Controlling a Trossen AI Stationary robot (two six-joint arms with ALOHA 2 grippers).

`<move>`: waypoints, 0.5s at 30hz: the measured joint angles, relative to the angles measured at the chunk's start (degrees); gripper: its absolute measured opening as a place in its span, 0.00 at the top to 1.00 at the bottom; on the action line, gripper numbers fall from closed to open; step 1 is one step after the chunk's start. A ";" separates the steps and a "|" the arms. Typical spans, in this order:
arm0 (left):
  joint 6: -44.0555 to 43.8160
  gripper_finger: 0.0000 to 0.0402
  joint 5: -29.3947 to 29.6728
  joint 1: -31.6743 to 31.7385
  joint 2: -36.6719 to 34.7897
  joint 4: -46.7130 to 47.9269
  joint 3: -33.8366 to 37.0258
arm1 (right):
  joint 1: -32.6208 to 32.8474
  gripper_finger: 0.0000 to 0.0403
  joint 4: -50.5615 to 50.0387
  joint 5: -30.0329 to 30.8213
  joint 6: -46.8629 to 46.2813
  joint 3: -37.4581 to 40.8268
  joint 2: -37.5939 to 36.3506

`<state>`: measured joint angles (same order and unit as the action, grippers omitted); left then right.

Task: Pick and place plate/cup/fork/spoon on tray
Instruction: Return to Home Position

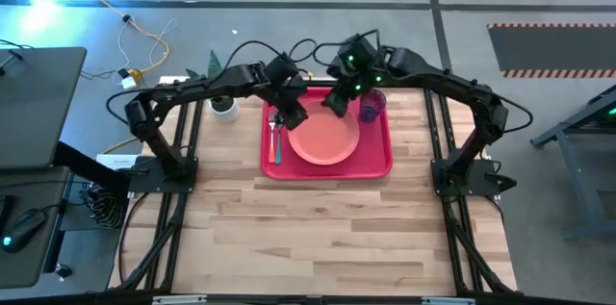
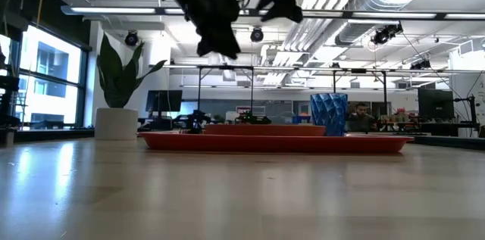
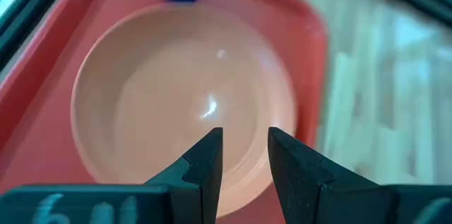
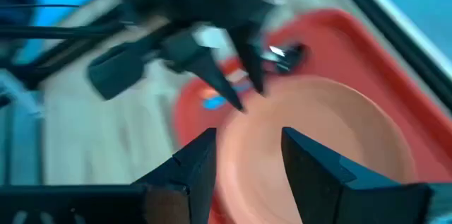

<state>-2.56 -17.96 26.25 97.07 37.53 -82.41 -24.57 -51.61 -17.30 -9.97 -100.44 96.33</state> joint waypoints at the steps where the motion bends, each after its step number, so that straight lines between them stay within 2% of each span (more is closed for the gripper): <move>1: 0.43 0.74 -0.85 -0.34 -0.68 -0.20 0.00 | 0.96 0.63 1.29 -0.54 0.41 0.00 0.00; 5: 1.04 0.74 -0.15 -1.41 -4.42 -1.80 2.42 | 4.33 0.63 4.40 0.43 1.46 0.00 -0.02; 15: -5.66 0.74 -0.13 -2.81 -22.22 -20.13 25.27 | 7.49 0.63 12.07 -0.42 5.89 0.00 -0.02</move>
<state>-8.22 -18.09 23.44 74.85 17.40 -57.14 -17.08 -39.54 -17.72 -4.08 -100.44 96.31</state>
